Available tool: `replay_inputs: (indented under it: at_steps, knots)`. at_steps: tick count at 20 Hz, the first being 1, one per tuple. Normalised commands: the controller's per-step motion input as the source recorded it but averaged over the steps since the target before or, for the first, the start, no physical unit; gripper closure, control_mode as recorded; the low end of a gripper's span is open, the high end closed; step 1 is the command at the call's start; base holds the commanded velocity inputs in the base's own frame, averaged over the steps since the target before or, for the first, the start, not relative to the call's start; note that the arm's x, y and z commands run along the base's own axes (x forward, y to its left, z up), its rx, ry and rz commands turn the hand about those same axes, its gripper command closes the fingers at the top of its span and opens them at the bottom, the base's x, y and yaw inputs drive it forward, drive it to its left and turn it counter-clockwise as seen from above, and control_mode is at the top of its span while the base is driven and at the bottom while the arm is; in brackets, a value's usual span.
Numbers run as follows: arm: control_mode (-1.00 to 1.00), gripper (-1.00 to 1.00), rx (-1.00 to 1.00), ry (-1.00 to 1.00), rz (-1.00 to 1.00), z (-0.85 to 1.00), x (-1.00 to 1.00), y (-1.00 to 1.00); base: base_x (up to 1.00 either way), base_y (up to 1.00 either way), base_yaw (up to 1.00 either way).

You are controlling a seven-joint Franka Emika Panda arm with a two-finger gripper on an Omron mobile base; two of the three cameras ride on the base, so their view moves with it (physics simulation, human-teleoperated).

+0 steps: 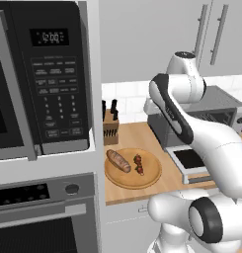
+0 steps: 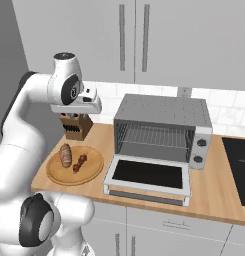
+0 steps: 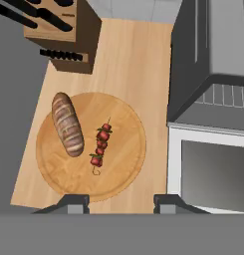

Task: Pick up the kebab skewer and baguette bread, and place them inside the toaster oven. Close the toaster oven door and start by setting the timer.

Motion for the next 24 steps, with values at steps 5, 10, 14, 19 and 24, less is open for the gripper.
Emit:
replay_inputs:
  at_steps: [5,10,14,19,24]
  knots:
    - [-1.0,-1.0,0.01,-0.08,0.0,-0.02,-0.25,-0.62,0.0,0.0,0.0]
    - [-1.0,-1.0,0.05,-0.11,0.0,-0.12,-0.33,-1.0,0.0,0.0,0.0]
    - [-1.0,-1.0,0.06,-0.16,0.0,-0.23,-0.22,-1.0,0.0,0.0,0.0]
    - [-1.0,-1.0,0.05,-0.19,0.0,-0.15,-0.03,-1.0,0.0,0.0,0.0]
    - [-1.0,-1.0,0.02,-0.18,-0.01,-0.38,0.12,-0.79,0.0,0.0,0.0]
